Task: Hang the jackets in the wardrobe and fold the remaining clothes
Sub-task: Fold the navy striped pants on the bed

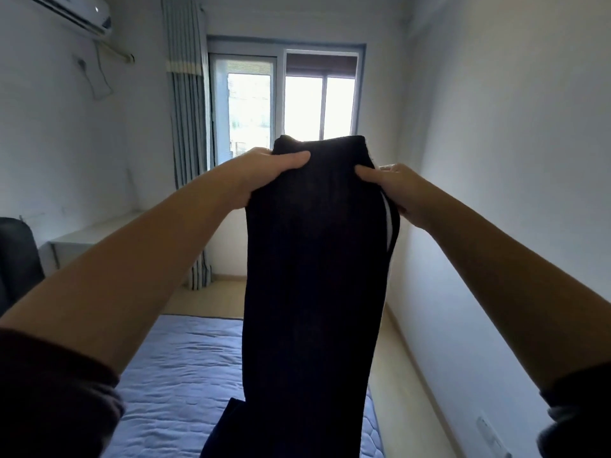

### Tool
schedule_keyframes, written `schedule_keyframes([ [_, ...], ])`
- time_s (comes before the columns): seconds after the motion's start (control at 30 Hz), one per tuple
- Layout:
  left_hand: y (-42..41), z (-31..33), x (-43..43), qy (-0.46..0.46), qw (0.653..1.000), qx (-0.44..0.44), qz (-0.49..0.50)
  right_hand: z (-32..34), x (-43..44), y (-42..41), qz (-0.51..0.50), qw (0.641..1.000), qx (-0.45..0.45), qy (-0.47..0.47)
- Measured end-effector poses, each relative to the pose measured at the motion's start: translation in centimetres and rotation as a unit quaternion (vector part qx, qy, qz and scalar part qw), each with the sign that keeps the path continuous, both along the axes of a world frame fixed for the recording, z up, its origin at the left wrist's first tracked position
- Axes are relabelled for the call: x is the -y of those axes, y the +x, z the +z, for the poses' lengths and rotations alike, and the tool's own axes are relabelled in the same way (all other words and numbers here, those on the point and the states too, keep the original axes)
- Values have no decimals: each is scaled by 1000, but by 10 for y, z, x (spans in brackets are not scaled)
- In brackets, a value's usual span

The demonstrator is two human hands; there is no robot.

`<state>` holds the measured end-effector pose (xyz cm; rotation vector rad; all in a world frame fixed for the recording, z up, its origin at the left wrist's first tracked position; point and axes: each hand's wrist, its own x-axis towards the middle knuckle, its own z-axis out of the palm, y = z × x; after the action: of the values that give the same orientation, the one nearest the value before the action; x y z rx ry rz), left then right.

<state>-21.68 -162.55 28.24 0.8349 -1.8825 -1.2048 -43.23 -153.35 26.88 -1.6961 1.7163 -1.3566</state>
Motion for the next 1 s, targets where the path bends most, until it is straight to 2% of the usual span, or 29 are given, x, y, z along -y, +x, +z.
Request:
schedule_keyframes([
  [0.1,-3,2,-2,-17,999,14,24,3,-5,0,-3,1000,-11,0],
  [0.3,-11,-15,9,46,997,60,22,-14,9,-14,3,998,40,40],
  [0.43,-46,-53,42,-23,988,135,72,-56,66,-28,-64,993,41,95],
  [0.53,-79,-65,73,-107,968,198,114,-72,104,-37,-129,987,59,73],
  [0.63,-101,-54,91,-161,957,184,153,-61,124,-49,-158,983,90,9],
  [0.77,-112,-35,96,-225,945,145,187,-32,124,-60,-161,984,60,-38],
  [1.0,-103,-22,61,-260,955,57,127,-11,78,-57,-141,985,47,-85],
])
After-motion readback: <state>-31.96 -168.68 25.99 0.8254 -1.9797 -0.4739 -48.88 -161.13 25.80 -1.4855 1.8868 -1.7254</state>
